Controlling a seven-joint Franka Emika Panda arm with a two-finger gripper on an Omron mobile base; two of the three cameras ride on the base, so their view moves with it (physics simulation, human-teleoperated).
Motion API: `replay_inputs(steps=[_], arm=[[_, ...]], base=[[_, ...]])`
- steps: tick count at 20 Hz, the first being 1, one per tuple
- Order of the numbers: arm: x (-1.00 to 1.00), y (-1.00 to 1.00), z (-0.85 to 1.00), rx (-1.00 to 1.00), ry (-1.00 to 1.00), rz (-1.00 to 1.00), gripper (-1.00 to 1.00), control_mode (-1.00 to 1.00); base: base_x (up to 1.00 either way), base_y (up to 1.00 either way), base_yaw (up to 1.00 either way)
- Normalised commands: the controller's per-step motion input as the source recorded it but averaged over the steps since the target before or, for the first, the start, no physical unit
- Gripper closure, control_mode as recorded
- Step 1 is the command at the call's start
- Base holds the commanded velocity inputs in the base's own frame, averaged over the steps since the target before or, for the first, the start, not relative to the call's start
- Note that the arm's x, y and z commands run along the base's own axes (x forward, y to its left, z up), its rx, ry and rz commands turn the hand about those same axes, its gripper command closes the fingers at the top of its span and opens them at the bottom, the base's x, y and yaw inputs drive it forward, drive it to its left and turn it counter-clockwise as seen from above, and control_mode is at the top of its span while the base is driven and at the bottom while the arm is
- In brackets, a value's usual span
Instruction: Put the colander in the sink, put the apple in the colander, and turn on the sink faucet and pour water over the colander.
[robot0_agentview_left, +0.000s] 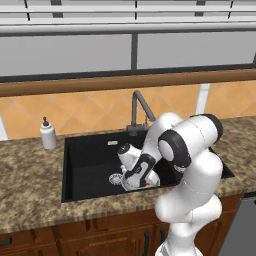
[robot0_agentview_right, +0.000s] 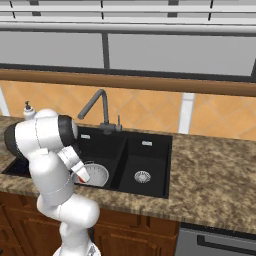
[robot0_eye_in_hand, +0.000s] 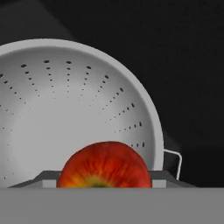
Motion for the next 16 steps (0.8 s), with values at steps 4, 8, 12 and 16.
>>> replay_inputs(steps=[4,8,12,16], arm=[[0.13,0.0,-0.08,-0.01,-0.01,0.0,-1.0,-1.0],[0.12,0.0,-0.01,0.0,-0.01,0.0,-1.0,-1.0],[0.01,0.0,0.16,0.0,-0.05,0.0,-1.0,-1.0],[0.0,0.0,0.85,0.01,-0.1,0.0,-1.0,-1.0]], base=[[0.0,0.0,0.0],[0.0,0.0,0.0],[0.0,0.0,0.0],[0.0,0.0,0.0]])
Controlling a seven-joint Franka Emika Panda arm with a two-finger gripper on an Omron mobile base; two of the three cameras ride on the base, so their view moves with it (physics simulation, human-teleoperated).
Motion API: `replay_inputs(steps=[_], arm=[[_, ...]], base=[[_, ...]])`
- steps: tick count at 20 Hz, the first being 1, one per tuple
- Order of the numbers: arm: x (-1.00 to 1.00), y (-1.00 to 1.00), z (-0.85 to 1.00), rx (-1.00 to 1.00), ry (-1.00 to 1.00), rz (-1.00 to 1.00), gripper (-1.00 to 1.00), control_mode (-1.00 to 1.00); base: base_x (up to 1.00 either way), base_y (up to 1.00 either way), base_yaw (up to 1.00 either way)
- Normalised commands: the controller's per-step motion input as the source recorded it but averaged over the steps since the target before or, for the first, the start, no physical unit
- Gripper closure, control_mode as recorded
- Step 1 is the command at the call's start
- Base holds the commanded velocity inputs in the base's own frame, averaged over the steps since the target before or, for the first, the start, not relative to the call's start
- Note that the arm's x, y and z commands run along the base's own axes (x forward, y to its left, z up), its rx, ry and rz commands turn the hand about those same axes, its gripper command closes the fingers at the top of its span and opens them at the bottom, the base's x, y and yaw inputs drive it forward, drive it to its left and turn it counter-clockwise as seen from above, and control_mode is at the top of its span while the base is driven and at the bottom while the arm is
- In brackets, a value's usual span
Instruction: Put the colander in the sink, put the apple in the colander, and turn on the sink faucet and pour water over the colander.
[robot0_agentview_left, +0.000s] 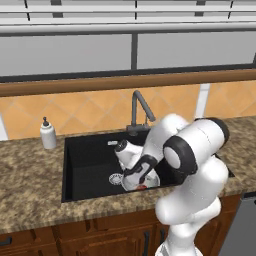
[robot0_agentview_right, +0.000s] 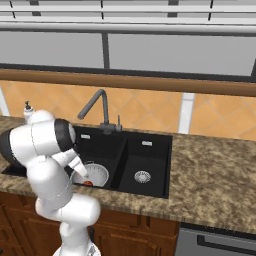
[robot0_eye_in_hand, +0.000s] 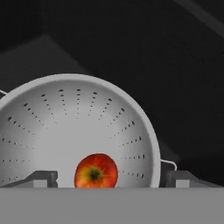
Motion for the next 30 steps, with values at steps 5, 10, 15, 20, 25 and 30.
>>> replay_inputs(steps=[5,10,15,20,25,30], arm=[[0.0,0.0,1.0,0.05,-0.05,0.03,-1.0,-1.0],[-0.09,0.04,1.0,0.06,0.03,0.1,-1.0,-1.0],[-0.75,0.06,1.0,0.0,0.07,0.13,-1.0,-1.0],[-1.0,-0.4,1.0,0.01,0.03,0.14,-1.0,-1.0],[-0.93,-0.91,0.88,0.12,0.0,0.14,-1.0,-1.0],[-0.72,-1.0,0.48,0.28,0.0,0.24,-1.0,-1.0]], base=[[0.0,0.0,0.0],[0.0,0.0,0.0],[0.0,0.0,0.0],[0.0,0.0,0.0],[0.0,0.0,0.0],[0.0,0.0,0.0]])
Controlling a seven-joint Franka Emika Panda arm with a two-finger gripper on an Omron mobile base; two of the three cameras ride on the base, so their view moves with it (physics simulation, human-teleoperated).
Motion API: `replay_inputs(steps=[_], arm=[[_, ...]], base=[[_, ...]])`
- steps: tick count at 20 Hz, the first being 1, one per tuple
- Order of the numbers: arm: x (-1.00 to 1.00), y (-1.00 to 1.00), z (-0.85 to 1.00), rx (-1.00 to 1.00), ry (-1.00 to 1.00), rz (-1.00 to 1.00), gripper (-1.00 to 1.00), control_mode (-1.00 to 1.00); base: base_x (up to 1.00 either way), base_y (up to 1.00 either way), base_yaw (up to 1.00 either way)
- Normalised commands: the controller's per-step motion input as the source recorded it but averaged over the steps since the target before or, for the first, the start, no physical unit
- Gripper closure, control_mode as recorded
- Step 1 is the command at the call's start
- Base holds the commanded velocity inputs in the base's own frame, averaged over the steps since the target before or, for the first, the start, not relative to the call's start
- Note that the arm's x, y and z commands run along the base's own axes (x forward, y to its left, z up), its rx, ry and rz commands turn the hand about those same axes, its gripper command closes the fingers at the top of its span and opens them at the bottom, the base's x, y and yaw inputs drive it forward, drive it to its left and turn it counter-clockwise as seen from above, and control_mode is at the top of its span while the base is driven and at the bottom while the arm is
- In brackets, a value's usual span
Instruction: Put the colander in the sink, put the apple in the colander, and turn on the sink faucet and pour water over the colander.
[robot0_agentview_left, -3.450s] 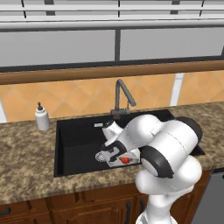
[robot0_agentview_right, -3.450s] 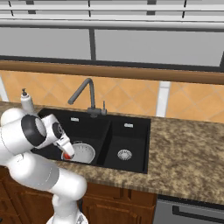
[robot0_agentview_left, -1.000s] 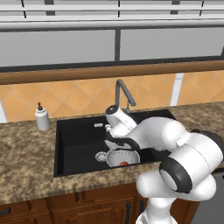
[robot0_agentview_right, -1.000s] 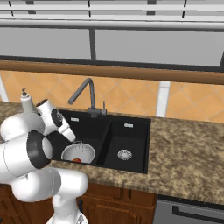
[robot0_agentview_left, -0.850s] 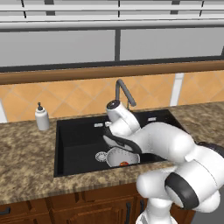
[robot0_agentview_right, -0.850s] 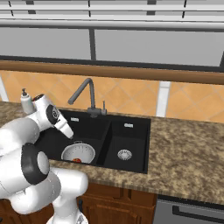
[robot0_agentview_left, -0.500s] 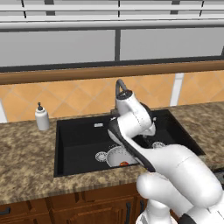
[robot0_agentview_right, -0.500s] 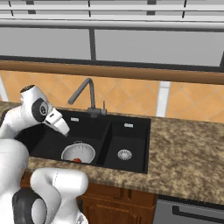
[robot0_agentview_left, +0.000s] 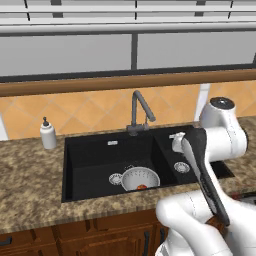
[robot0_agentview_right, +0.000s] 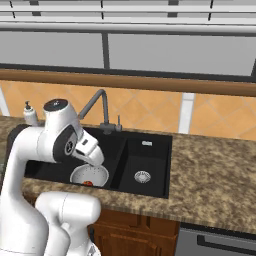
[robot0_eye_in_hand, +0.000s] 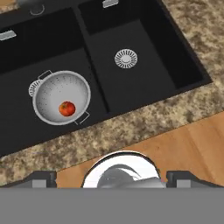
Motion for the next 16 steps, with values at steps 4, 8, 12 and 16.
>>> replay_inputs(steps=[4,8,12,16], arm=[[-0.13,-1.0,0.51,0.41,0.0,0.33,-1.0,-1.0],[0.51,-0.72,0.4,0.55,0.0,0.41,-1.0,-1.0],[0.81,-0.25,0.23,0.55,0.0,0.43,-1.0,-1.0],[0.83,0.01,0.02,0.48,0.0,0.37,-1.0,-1.0]], base=[[0.0,0.0,0.0],[0.0,0.0,0.0],[0.0,0.0,0.0],[0.0,0.0,0.0]])
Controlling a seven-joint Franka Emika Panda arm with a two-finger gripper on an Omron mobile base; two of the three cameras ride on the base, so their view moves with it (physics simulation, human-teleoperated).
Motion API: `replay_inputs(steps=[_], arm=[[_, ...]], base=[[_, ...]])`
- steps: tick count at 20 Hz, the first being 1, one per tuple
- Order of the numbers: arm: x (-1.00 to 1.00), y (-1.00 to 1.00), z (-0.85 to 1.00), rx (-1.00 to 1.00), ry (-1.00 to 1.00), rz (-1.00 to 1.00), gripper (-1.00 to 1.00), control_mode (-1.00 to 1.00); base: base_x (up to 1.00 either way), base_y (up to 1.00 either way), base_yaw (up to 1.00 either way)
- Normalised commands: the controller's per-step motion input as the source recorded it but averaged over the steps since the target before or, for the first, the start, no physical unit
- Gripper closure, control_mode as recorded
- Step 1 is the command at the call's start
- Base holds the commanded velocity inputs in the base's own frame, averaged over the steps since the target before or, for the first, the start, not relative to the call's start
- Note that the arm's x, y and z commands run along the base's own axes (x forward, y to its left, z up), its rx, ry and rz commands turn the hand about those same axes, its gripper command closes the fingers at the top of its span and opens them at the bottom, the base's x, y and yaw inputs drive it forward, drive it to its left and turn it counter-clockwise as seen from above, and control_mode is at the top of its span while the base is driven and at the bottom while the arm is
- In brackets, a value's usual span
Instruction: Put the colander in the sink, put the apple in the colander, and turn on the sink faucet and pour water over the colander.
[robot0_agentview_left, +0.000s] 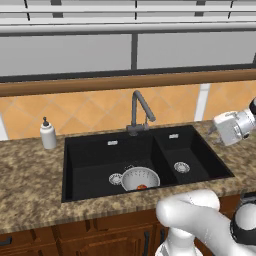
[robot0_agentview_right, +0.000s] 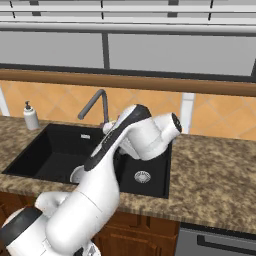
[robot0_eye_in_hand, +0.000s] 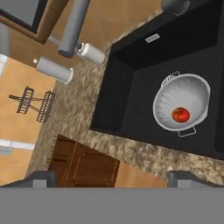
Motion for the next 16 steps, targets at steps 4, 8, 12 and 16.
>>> replay_inputs(steps=[4,8,12,16], arm=[[0.85,0.08,0.0,0.41,0.0,0.36,-1.0,-1.0],[0.6,0.2,0.0,0.31,-0.04,0.32,-1.0,-1.0],[0.21,0.23,0.0,0.19,-0.27,0.21,-1.0,-1.0],[0.03,0.19,0.0,0.05,-0.48,0.12,-1.0,-1.0]], base=[[0.0,0.0,0.0],[0.0,0.0,0.0],[0.0,0.0,0.0],[0.0,0.0,0.0]])
